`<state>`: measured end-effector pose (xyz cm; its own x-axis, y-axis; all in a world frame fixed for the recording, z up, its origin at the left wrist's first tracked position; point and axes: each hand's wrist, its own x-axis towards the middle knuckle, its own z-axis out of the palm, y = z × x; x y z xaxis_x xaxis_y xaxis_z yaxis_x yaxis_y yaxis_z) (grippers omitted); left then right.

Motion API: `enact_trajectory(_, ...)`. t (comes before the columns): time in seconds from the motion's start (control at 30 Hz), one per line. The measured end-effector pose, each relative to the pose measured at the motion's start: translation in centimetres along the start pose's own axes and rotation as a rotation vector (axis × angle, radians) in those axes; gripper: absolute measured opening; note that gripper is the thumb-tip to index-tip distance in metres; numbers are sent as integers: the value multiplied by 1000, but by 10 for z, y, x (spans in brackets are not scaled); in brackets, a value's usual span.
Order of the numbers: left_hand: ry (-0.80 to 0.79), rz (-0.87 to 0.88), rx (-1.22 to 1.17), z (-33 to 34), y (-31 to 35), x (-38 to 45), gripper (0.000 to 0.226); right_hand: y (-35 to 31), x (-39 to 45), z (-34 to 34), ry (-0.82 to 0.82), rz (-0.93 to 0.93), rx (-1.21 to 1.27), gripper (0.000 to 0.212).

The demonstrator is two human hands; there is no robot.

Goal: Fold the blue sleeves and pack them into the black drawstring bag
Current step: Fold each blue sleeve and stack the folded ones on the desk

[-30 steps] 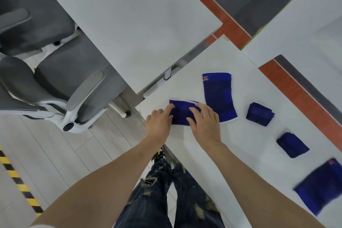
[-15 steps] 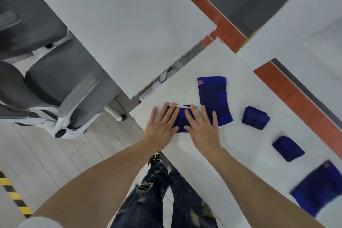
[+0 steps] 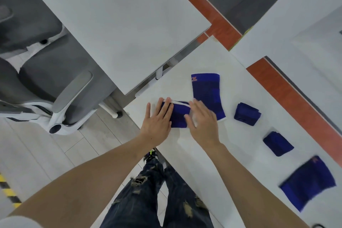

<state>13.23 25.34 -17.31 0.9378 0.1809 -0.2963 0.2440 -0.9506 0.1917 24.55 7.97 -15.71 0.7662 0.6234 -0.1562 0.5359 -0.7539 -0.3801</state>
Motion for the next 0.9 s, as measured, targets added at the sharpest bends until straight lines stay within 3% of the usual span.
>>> enact_trajectory(0.07,-24,-26,-25,-6,7,3,63,12,1,-7,42,85,16,52)
enact_trajectory(0.23,27,-63,-51,-18,24,-1,57,38,-25,-3,-135,104,-115,48)
enact_trajectory(0.4,93,61,-51,-26,53,-5,55,40,-74,-6,-127,155,-108,43)
enact_trajectory(0.63,-61,306,-1,-9,101,-30,59,54,-160,-12,-55,305,-170,38)
enact_trajectory(0.73,-135,409,-34,6,113,-34,63,62,-168,-21,-57,379,-162,24)
enact_trajectory(0.9,-203,375,33,15,137,-36,63,81,-146,-33,-38,575,-7,40)
